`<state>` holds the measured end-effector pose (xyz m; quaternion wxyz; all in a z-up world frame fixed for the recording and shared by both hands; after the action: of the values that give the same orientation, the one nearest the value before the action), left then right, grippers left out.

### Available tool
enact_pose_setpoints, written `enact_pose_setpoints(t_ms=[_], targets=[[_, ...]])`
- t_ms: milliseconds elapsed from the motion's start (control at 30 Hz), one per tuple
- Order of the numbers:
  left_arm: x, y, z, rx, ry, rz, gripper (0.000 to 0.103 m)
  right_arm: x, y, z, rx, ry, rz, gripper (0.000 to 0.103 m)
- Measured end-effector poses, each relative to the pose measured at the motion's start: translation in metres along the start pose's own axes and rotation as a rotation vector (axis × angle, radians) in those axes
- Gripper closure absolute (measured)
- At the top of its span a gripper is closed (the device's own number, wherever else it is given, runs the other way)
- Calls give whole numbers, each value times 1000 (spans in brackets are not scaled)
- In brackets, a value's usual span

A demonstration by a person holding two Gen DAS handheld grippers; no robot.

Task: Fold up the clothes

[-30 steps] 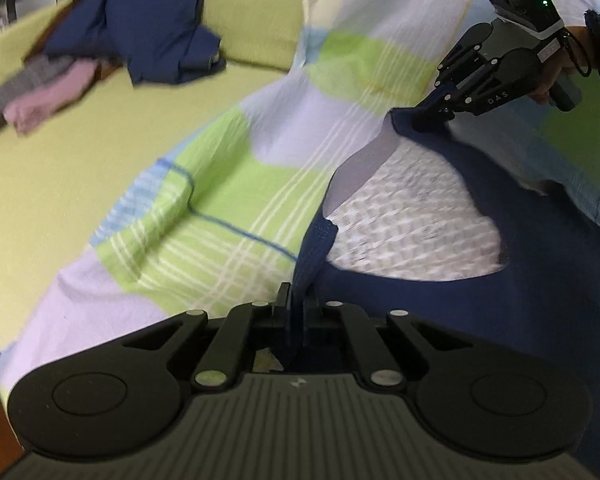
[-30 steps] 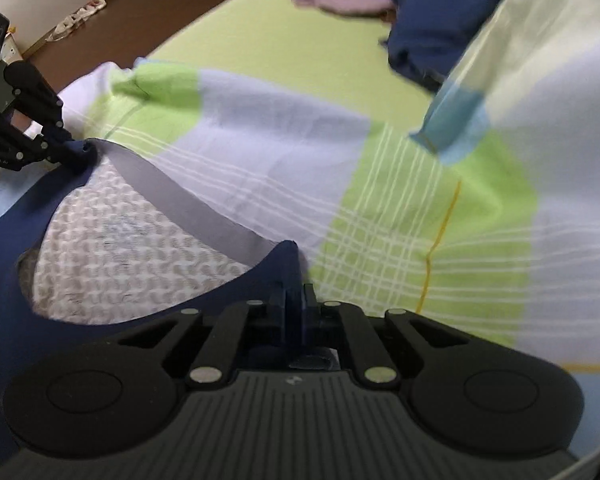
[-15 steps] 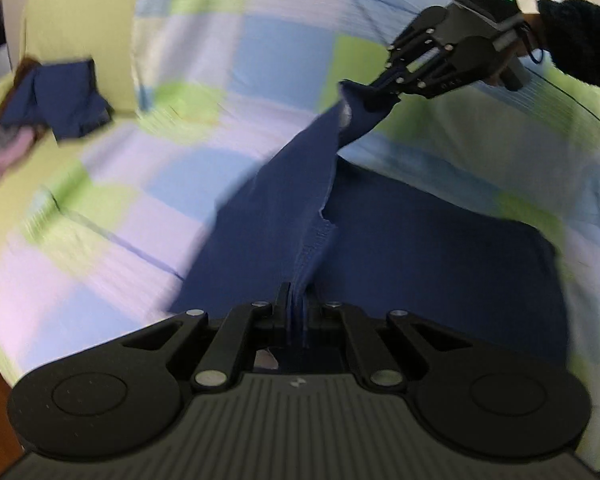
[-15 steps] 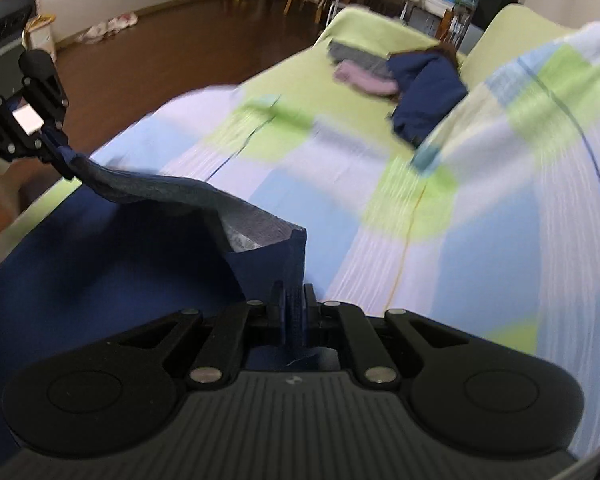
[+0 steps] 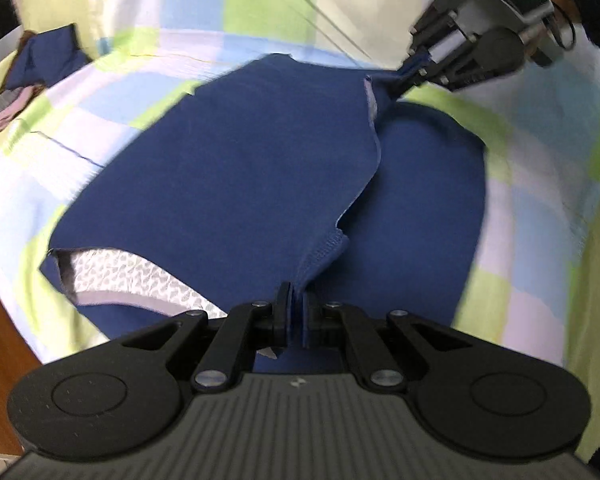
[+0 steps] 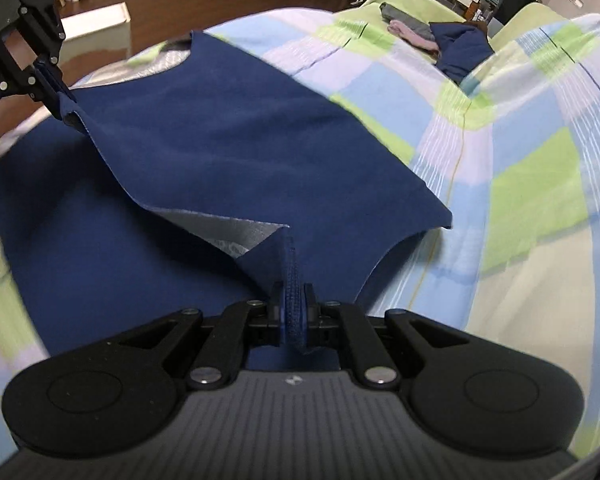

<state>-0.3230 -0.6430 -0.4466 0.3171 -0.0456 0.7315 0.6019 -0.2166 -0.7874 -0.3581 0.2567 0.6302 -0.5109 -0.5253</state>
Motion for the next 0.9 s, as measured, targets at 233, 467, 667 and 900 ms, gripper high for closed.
enact_pose_setpoints(t_ms=[233, 467, 667, 900], targets=[[34, -12, -30, -50, -23, 36, 102, 42, 8, 43, -8, 22, -1, 98], [39, -8, -37, -62, -57, 24, 102, 45, 9, 49, 5, 27, -42, 98], [47, -1, -48, -53, -128, 40, 102, 44, 20, 58, 7, 96, -54, 98], [71, -20, -61, -42, -182, 103, 103, 54, 4, 79, -15, 171, -5, 97]])
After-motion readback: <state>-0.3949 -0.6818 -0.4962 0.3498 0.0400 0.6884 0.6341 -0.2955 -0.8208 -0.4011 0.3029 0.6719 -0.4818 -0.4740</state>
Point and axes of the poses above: each gripper's, at about its wrist camera, not at the fingertips, and y roughly against the way its jaws point, z to its left, x to its underside, the point moved 7 cm from there along -y, roughly the way its jaws point, and after that the axes turned 10 degrees about y, right-handed, at the moved point
